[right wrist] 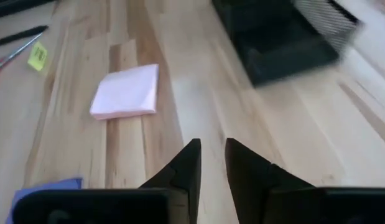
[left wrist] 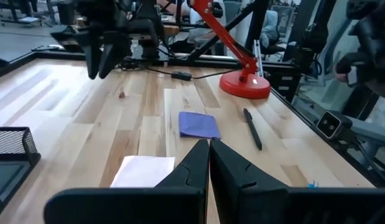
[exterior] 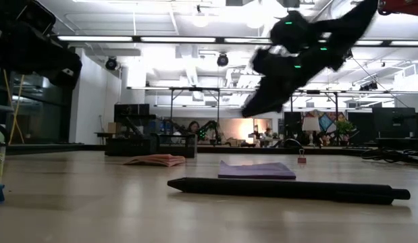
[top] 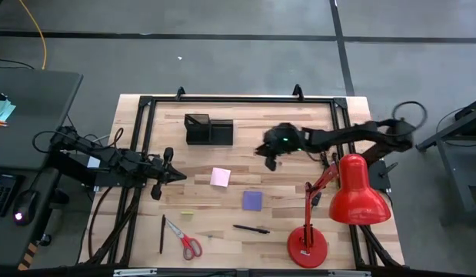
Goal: Pick and place office supplies into organizer
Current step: Put the pink binder clip into the black desk organizer
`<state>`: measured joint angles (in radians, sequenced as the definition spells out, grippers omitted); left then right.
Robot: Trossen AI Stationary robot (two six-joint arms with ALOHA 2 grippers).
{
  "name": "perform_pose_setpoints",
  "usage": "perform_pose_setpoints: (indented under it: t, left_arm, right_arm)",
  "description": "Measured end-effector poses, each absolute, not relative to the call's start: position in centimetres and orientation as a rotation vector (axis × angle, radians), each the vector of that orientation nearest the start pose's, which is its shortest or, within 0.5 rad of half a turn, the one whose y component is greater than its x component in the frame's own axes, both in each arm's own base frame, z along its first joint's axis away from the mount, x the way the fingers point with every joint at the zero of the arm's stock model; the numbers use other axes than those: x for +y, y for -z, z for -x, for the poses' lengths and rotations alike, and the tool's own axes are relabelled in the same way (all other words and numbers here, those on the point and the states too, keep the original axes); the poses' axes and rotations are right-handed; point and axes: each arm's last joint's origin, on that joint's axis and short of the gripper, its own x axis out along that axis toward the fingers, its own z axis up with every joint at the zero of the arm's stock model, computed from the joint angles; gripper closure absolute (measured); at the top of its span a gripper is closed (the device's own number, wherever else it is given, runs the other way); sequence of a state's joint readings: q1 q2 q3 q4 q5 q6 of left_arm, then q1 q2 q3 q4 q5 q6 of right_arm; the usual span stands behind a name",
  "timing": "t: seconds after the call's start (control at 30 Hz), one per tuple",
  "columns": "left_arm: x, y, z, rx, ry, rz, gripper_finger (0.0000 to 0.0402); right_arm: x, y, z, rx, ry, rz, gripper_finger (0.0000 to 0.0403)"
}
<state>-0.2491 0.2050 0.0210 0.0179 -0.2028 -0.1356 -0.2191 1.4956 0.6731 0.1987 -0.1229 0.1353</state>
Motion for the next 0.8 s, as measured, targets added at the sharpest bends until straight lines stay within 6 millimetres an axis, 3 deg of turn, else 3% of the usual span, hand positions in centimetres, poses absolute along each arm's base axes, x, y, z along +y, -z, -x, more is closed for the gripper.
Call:
perform_pose_setpoints:
  t: [0.37,0.53,0.8]
  left_arm:
    - [-2.0,-15.5,-10.6,0.164,0.014,0.096,0.0401]
    - [-2.0,-15.5,-10.7,0.165,-0.010,0.093,0.0401]
    - [-2.0,-15.4,-10.7,0.176,-0.020,0.090,0.0401]
  right_arm:
    - [-3.4,-13.9,-20.7,0.661,0.268,-0.297,0.0294]
    - [-2.7,-12.8,-19.2,0.665,0.324,-0.288,0.0288]
    - [-1.7,-12.0,-18.3,0.663,0.343,-0.298,0.0288]
